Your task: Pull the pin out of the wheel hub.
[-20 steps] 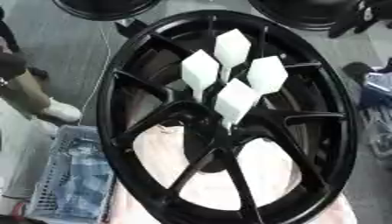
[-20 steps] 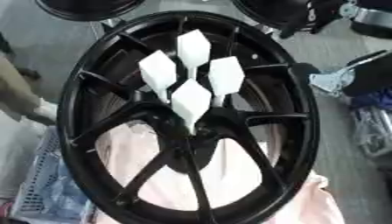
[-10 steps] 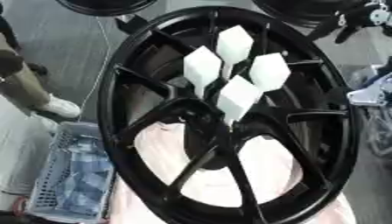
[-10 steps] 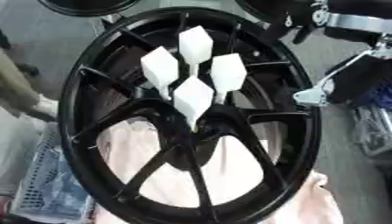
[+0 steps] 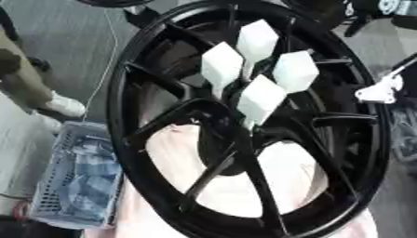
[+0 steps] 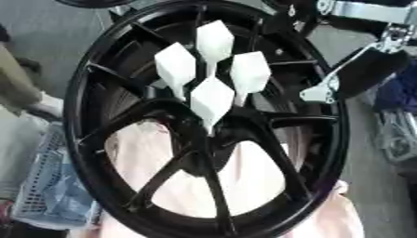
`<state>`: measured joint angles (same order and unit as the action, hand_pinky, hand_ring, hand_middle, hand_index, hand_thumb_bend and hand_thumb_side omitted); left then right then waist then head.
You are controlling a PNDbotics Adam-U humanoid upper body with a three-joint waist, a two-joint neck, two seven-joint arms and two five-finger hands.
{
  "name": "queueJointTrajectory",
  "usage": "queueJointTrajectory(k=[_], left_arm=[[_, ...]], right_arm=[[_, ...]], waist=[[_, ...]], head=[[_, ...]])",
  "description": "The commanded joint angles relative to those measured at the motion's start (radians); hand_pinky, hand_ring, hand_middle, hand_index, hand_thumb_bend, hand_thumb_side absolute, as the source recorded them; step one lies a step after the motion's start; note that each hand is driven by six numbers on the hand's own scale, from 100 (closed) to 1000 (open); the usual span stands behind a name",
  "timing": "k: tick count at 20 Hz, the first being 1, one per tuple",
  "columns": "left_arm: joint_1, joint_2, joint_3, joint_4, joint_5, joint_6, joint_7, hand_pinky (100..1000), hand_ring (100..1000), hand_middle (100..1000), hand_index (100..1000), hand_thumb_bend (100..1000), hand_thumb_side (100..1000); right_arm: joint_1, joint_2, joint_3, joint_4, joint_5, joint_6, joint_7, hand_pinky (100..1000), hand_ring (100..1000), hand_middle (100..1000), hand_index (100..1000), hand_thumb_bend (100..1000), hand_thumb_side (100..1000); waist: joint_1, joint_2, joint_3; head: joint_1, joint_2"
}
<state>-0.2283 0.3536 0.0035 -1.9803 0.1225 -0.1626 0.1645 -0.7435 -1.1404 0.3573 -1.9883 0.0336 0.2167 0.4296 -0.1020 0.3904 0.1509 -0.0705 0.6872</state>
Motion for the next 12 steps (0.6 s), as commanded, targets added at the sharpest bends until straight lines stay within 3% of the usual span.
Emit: queueJointTrajectory(k=[1, 12], left_arm=[[-0.011, 0.027, 0.000, -0.020, -0.007, 0.000, -0.001, 797, 714, 624, 761, 100, 738], [-0.015, 0.026, 0.000, -0.020, -0.013, 0.003, 0.000, 799, 715, 624, 761, 100, 743]], right_arm=[[-0.021, -0.012, -0.017, -0.012, 0.012, 0.019, -0.016, 774, 893, 834, 863, 469, 189], [-0.030, 0.004, -0.014, -0.012, -0.017, 0.031, -0.018, 765, 890, 838, 860, 465, 216]], waist=[[0.000, -0.013, 0.005], [-0.020, 0.009, 0.023]], head=[[-0.008, 0.002], [-0.016, 0.003]])
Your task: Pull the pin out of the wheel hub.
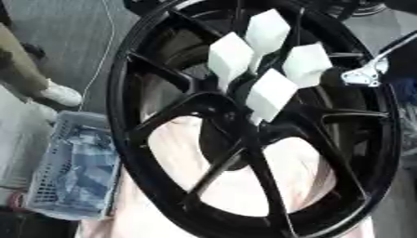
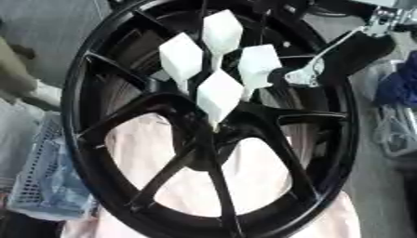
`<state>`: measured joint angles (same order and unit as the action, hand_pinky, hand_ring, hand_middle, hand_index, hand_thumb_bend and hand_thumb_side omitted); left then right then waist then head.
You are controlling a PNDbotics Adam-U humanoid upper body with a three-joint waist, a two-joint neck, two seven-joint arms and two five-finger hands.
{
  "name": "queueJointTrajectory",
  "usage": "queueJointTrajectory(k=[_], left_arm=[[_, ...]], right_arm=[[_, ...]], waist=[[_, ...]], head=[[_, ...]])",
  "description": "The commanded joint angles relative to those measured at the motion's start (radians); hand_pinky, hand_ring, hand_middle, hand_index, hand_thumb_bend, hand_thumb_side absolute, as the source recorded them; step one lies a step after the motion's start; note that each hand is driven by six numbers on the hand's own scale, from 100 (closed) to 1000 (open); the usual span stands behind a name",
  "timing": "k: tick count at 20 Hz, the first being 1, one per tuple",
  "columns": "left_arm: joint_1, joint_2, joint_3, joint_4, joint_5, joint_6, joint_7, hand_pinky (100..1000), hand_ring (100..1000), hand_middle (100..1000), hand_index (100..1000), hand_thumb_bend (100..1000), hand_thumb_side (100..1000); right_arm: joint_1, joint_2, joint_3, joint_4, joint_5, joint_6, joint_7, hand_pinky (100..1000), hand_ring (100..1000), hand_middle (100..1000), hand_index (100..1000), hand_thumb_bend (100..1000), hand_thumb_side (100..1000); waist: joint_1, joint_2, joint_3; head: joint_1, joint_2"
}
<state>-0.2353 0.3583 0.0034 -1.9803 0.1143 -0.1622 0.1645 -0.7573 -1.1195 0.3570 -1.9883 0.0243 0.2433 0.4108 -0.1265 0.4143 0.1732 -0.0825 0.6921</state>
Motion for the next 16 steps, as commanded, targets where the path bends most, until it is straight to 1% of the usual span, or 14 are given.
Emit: queueJointTrajectory(k=[1, 9, 12, 14, 16], left_arm=[[-0.009, 0.021, 0.000, -0.020, -0.006, 0.003, 0.001, 799, 715, 624, 761, 100, 743], [-0.015, 0.016, 0.001, -0.020, -0.006, 0.005, 0.002, 800, 716, 625, 762, 100, 745], [-0.015, 0.015, 0.002, -0.020, -0.005, 0.004, 0.003, 800, 716, 625, 762, 100, 744], [-0.017, 0.014, 0.002, -0.020, -0.005, 0.004, 0.003, 800, 716, 625, 762, 100, 744], [-0.019, 0.013, 0.002, -0.020, -0.004, 0.004, 0.002, 801, 716, 625, 762, 100, 744]], right_arm=[[-0.016, -0.015, -0.014, -0.012, -0.007, 0.006, 0.002, 764, 890, 838, 859, 465, 216], [-0.008, -0.006, -0.006, -0.012, -0.005, 0.017, 0.010, 762, 886, 825, 845, 461, 197], [0.002, -0.005, -0.007, -0.012, -0.004, 0.022, 0.011, 760, 884, 816, 835, 448, 167], [0.006, -0.004, -0.006, -0.012, -0.006, 0.027, 0.012, 754, 879, 799, 819, 432, 131], [0.009, -0.002, -0.003, -0.012, -0.007, 0.032, 0.014, 749, 873, 783, 802, 420, 126]], waist=[[0.004, -0.014, 0.002], [-0.003, -0.006, 0.012], [-0.004, -0.003, 0.016], [-0.003, -0.002, 0.017], [-0.003, -0.001, 0.018]], head=[[-0.006, -0.003], [-0.012, -0.008], [-0.013, -0.009], [-0.014, -0.010], [-0.014, -0.009]])
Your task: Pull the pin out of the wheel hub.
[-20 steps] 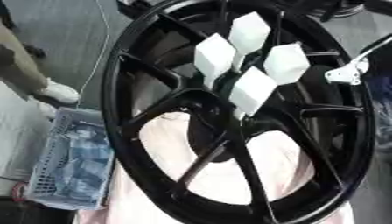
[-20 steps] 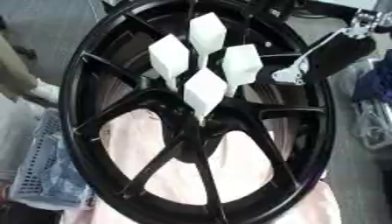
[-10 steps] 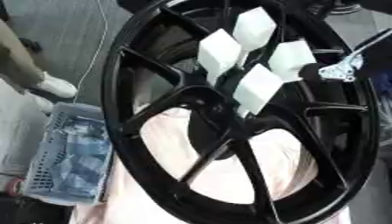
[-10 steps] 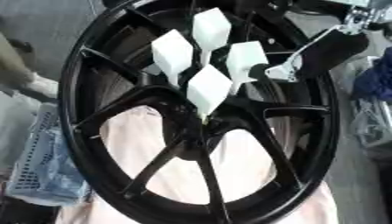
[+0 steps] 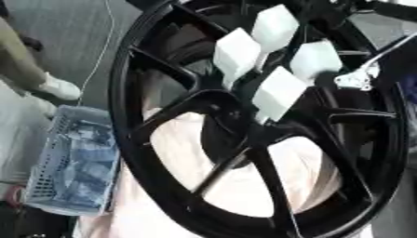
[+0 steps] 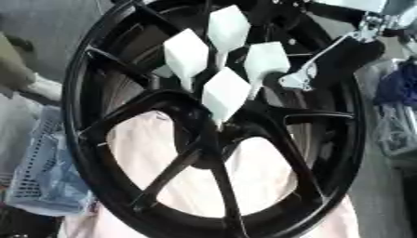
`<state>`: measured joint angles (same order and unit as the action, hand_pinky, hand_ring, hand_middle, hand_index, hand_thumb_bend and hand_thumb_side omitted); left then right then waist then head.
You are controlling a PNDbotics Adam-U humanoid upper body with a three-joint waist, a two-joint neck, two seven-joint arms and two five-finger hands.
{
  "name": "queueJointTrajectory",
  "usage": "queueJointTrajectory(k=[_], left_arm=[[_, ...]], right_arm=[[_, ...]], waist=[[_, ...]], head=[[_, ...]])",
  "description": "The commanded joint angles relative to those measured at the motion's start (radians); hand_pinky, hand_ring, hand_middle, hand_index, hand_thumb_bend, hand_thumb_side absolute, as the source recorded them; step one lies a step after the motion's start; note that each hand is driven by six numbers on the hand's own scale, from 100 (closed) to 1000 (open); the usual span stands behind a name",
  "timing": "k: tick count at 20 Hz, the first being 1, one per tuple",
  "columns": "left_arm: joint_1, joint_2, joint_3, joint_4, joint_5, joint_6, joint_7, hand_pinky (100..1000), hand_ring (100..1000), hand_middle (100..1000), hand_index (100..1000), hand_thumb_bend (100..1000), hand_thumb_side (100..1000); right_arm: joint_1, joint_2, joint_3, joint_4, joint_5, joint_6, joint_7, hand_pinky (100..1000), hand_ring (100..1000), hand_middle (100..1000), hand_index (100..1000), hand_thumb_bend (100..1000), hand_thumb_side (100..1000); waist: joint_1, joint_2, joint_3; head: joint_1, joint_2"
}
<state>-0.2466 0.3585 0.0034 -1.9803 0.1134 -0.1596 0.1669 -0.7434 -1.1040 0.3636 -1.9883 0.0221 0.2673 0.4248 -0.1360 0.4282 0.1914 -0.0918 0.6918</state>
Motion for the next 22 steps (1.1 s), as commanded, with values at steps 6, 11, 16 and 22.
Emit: queueJointTrajectory(k=[6, 11, 16, 22], left_arm=[[-0.007, 0.011, 0.002, -0.020, -0.003, 0.002, -0.001, 801, 716, 625, 762, 100, 745], [-0.007, 0.009, 0.003, -0.020, -0.003, 0.004, 0.000, 803, 718, 626, 764, 100, 745], [-0.010, 0.010, 0.005, -0.020, -0.004, 0.005, 0.002, 805, 722, 628, 766, 100, 744], [-0.011, 0.013, 0.006, -0.020, -0.003, 0.001, 0.005, 806, 722, 628, 765, 100, 746]], right_arm=[[0.004, -0.013, -0.002, -0.012, -0.016, 0.025, 0.004, 735, 847, 716, 731, 350, 100], [0.003, -0.008, 0.000, -0.012, -0.047, 0.035, 0.004, 721, 826, 662, 678, 269, 100], [0.001, -0.005, 0.002, -0.012, -0.092, 0.035, -0.010, 696, 786, 563, 582, 164, 100], [0.050, -0.027, -0.015, -0.012, -0.111, -0.009, -0.057, 668, 729, 445, 467, 109, 100]], waist=[[0.007, -0.014, 0.001], [0.006, -0.014, 0.001], [0.006, -0.015, 0.000], [0.006, -0.016, 0.002]], head=[[-0.005, -0.008], [-0.003, -0.006], [0.000, -0.004], [-0.002, -0.004]])
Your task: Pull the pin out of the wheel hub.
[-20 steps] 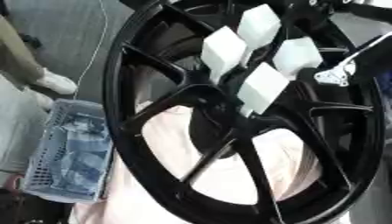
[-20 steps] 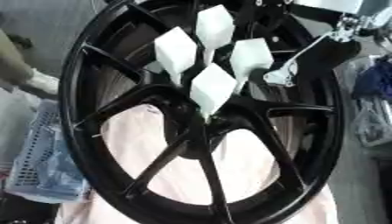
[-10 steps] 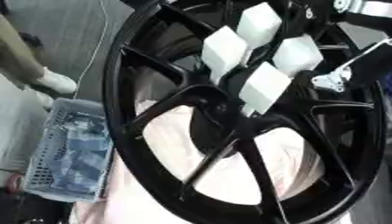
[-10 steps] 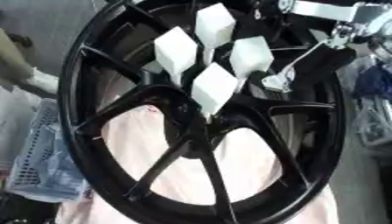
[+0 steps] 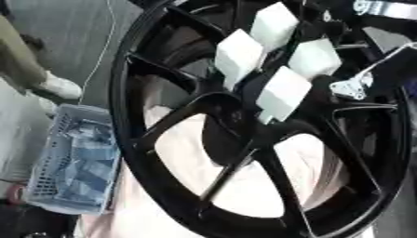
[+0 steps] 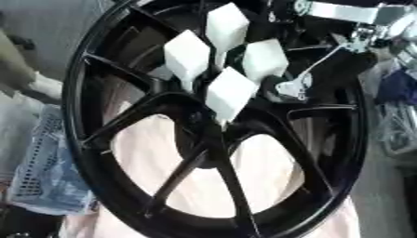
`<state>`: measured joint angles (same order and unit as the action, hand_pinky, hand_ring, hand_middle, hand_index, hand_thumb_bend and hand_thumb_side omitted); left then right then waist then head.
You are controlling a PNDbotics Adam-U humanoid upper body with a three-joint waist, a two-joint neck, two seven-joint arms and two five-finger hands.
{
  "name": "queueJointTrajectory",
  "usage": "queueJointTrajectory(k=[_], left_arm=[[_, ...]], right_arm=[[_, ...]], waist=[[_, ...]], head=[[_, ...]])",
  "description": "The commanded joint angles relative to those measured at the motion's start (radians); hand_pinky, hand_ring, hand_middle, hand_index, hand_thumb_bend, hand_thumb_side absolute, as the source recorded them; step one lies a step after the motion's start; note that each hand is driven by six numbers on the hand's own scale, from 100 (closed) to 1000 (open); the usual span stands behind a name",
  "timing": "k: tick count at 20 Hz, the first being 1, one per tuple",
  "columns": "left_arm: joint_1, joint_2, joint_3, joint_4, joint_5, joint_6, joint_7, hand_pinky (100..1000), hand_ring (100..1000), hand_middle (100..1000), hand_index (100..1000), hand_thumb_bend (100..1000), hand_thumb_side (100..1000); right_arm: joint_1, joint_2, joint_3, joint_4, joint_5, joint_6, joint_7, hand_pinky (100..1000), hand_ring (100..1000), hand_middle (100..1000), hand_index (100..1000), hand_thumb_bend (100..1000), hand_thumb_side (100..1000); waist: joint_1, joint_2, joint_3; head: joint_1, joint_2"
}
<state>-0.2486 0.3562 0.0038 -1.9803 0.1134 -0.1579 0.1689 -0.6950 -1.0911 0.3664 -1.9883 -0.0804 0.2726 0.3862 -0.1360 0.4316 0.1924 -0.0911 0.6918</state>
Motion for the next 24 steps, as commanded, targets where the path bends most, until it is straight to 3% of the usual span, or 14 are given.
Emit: queueJointTrajectory(k=[1, 5, 14, 19, 24], left_arm=[[-0.009, 0.015, 0.005, -0.020, -0.002, 0.000, 0.003, 806, 722, 628, 765, 100, 746], [-0.008, 0.017, 0.006, -0.020, -0.001, -0.001, 0.002, 807, 723, 629, 766, 100, 744], [-0.001, 0.020, 0.009, -0.020, 0.000, 0.000, 0.003, 808, 725, 632, 769, 100, 742], [0.004, 0.021, 0.010, -0.020, 0.000, 0.001, 0.004, 809, 725, 632, 769, 100, 741], [0.019, 0.020, 0.024, -0.020, -0.007, -0.001, 0.017, 809, 725, 632, 768, 100, 739]], right_arm=[[0.007, -0.042, -0.021, -0.012, -0.005, -0.020, -0.029, 665, 723, 430, 452, 100, 100], [0.015, -0.054, -0.035, -0.012, 0.007, -0.031, -0.054, 647, 689, 366, 376, 100, 100], [0.015, -0.102, -0.121, -0.012, -0.033, -0.058, -0.076, 634, 674, 349, 357, 100, 100], [0.016, -0.117, -0.142, -0.012, -0.047, -0.052, -0.084, 632, 677, 352, 357, 100, 100], [0.100, -0.182, -0.254, -0.012, -0.066, -0.025, -0.153, 633, 679, 360, 363, 100, 100]], waist=[[0.006, -0.020, 0.002], [0.008, -0.026, 0.000], [0.015, -0.042, -0.014], [0.020, -0.049, -0.025], [0.040, -0.054, -0.075]], head=[[-0.003, -0.004], [-0.005, -0.003], [-0.002, -0.004], [0.007, 0.001], [0.044, 0.004]])
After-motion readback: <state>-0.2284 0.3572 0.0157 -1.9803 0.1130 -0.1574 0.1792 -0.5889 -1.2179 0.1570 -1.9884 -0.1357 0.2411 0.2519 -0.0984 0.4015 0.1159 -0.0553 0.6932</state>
